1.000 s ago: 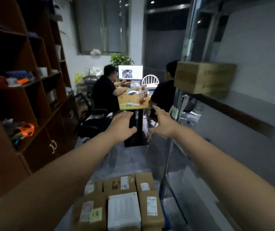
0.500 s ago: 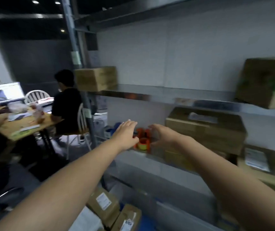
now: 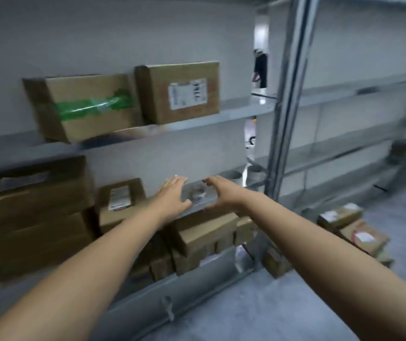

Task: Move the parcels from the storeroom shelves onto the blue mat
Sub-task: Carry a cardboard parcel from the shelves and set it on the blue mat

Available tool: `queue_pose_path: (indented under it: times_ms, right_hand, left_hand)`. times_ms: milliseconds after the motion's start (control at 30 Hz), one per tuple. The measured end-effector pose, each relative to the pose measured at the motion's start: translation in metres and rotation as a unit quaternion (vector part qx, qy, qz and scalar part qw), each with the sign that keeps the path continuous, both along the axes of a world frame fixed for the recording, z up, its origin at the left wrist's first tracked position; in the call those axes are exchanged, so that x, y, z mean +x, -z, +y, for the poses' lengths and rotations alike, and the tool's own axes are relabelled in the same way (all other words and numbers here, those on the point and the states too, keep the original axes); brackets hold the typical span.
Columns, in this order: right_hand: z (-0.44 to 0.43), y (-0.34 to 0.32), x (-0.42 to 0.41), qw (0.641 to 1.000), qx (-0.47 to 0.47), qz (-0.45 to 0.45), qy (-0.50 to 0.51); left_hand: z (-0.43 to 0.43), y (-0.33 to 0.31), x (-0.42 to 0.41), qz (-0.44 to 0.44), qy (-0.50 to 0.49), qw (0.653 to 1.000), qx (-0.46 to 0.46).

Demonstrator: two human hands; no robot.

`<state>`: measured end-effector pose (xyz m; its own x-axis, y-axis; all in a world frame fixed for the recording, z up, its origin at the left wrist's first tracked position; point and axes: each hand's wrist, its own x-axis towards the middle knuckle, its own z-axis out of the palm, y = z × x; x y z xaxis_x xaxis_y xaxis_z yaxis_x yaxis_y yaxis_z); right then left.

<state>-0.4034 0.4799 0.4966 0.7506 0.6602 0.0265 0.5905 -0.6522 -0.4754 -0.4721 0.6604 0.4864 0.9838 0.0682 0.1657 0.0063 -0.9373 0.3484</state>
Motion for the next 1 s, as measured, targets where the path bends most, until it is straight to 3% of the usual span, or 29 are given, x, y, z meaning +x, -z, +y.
queue_pose_path:
  times_ms: [200,400,633,1000]
  right_hand:
    - [-0.201,0.037,0.069,0.986,-0.018,0.031,0.164]
    - [-0.350,0.057,0.120,0.955,-0.007,0.046,0.293]
    - [-0.450,0.086,0.203,0.917,0.015,0.077,0.391]
    - [-0.548,0.107,0.380,0.888,-0.007,0.094,0.450]
  left_hand:
    - [-0.170,0.044,0.108,0.016,0.116,0.993,-0.023]
    - [-0.287,0.059,0.197,0.033,0.207,0.977,-0.031]
    - [-0.389,0.090,0.312,0.062,0.266,0.961,-0.045]
    - [-0.522,0.124,0.534,0.108,0.345,0.930,-0.060]
